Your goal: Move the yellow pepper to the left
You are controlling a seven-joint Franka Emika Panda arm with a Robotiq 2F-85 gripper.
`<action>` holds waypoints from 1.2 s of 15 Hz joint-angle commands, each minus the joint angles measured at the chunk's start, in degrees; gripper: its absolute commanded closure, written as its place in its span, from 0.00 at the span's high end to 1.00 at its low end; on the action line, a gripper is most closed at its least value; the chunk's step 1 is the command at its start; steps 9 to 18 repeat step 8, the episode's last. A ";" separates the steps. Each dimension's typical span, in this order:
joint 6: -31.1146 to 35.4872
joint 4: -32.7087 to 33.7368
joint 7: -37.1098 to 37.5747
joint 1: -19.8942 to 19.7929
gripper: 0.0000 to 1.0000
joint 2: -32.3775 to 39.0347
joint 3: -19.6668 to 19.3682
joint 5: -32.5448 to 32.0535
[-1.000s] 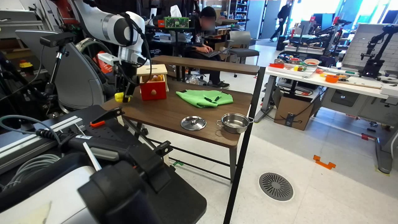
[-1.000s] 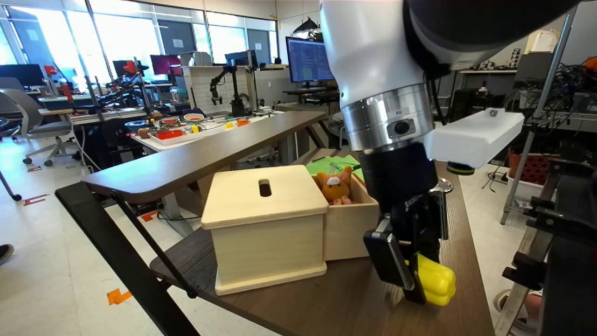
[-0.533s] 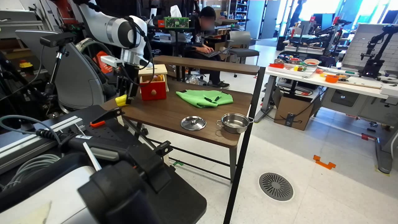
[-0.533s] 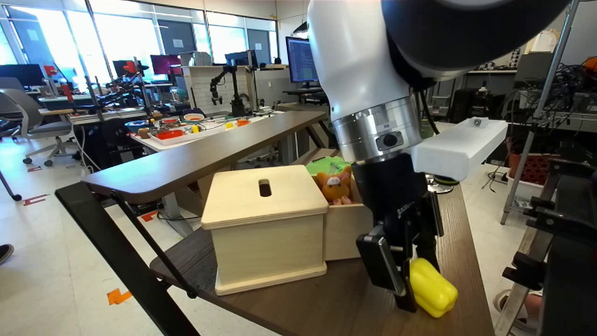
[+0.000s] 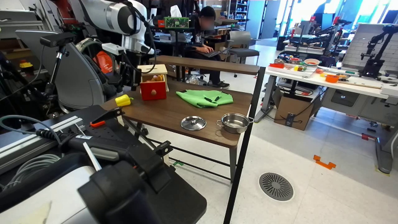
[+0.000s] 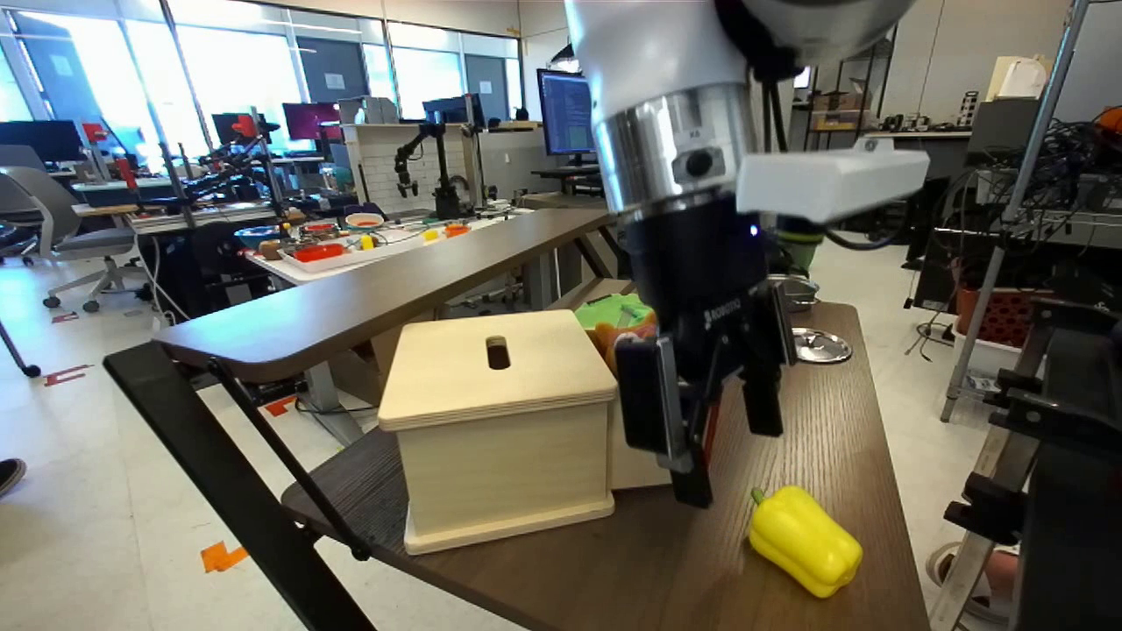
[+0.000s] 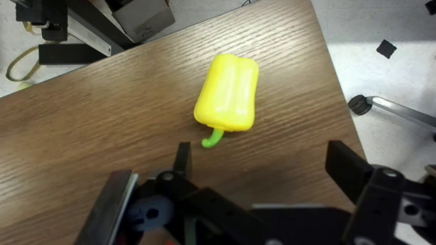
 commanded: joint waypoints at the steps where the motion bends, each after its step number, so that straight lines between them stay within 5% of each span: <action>1: 4.74 -7.11 1.08 0.29 1.00 -10.47 -0.11 0.00; 3: 10.45 -11.84 -0.91 -0.08 1.00 -15.68 -0.02 -1.23; 4: 5.66 -4.86 0.10 -0.10 1.00 -9.18 0.13 -0.26; 8: 8.65 -10.38 -0.27 -0.50 1.00 -15.05 0.52 -0.58; 18: 8.65 -10.38 -0.27 -0.50 1.00 -15.05 0.52 -0.58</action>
